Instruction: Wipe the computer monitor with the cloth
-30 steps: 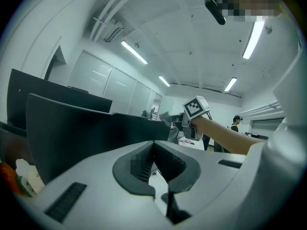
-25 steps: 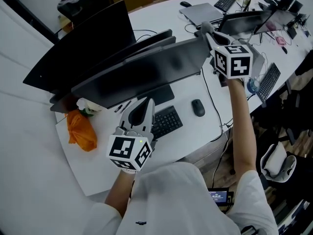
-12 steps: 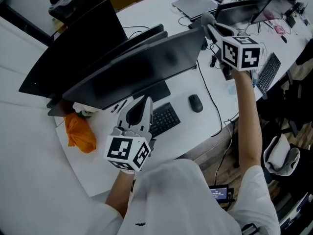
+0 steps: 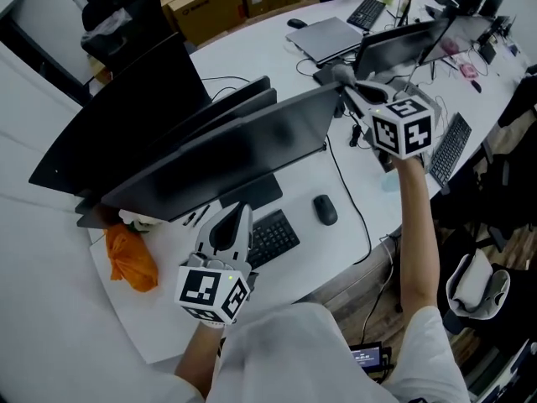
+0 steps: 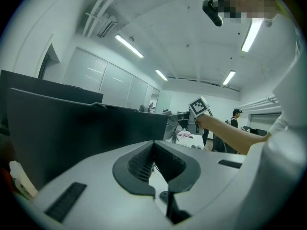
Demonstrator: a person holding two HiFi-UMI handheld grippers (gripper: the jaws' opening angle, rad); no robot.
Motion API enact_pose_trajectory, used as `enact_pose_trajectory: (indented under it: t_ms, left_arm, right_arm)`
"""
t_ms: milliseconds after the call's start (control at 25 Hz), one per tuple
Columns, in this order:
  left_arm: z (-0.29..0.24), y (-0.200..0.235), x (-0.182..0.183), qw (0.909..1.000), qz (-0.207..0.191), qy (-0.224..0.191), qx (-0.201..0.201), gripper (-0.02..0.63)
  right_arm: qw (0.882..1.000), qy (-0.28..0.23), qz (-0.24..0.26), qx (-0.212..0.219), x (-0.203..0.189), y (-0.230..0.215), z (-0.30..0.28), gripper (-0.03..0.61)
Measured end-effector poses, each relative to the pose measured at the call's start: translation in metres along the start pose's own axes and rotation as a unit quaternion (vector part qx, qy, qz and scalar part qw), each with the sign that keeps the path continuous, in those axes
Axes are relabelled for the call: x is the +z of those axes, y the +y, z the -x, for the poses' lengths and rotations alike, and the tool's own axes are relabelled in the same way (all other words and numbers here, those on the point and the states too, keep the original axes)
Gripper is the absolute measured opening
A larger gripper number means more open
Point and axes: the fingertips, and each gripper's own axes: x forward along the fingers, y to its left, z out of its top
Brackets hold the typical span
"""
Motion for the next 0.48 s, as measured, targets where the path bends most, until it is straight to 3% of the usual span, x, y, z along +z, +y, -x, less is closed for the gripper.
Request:
enact_pose_trajectory:
  t_ms: [240,480]
  left_arm:
    - [-0.006,-0.003,-0.003,1.0,-0.002,0.002,-0.004,0.018]
    - [-0.01,0.003,-0.008,1.0,0.002,0.007,-0.004,0.018]
  right_arm:
    - [0.999,-0.015,0.04,0.022,-0.014,0.009,-0.004,0.029]
    - [0.997,0.006,0.071,0.034,-0.039,0.012,-0.015,0.03]
